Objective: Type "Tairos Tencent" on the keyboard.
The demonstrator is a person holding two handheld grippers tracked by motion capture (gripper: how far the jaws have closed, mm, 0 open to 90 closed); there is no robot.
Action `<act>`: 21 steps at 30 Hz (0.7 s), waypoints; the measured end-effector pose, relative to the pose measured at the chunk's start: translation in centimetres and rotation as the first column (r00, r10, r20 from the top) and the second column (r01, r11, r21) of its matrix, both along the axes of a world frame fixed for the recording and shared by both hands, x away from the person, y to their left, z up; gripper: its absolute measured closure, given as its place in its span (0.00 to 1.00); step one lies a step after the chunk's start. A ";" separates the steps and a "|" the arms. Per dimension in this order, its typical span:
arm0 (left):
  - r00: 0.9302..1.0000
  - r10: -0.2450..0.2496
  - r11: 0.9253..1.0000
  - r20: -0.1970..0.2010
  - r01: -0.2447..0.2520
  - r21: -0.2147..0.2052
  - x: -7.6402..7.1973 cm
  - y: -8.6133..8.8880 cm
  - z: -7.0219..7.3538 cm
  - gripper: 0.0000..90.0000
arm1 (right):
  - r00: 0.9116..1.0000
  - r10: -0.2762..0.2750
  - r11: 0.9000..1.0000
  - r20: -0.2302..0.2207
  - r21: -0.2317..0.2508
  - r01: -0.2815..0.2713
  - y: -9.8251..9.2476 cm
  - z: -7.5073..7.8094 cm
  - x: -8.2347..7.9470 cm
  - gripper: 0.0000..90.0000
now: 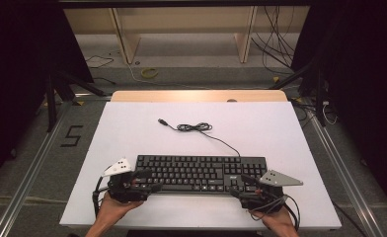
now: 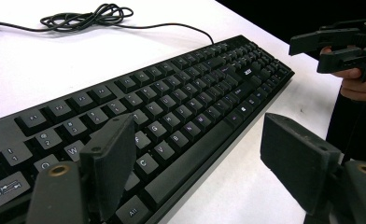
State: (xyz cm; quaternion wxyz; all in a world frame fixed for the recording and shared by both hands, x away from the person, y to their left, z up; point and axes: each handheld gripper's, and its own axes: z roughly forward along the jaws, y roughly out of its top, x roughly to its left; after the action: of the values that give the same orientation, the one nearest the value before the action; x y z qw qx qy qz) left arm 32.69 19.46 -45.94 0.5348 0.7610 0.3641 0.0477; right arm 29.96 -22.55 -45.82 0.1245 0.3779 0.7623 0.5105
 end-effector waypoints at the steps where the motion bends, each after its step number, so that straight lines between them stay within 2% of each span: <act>1: 1.000 0.000 1.000 0.001 0.000 0.001 0.0 0.0 0.0 0.29 | 1.000 0.000 1.000 0.000 0.000 0.000 0.0 0.0 0.0 0.38; 11: 1.000 0.000 1.000 0.000 0.000 0.002 0.0 0.0 0.0 0.29 | 1.000 0.002 1.000 0.000 0.002 -0.002 0.2 0.0 0.0 0.38; 21: 1.000 0.012 1.000 -0.001 -0.012 0.007 0.1 0.1 -0.1 0.29 | 1.000 0.028 1.000 0.004 -0.001 -0.028 2.3 0.9 1.0 0.38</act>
State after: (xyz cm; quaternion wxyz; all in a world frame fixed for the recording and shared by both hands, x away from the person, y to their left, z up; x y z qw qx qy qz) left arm 32.81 19.51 -45.99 0.5317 0.7607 0.3688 0.0518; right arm 30.96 -20.26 -44.96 0.1191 0.3662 0.7674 0.5128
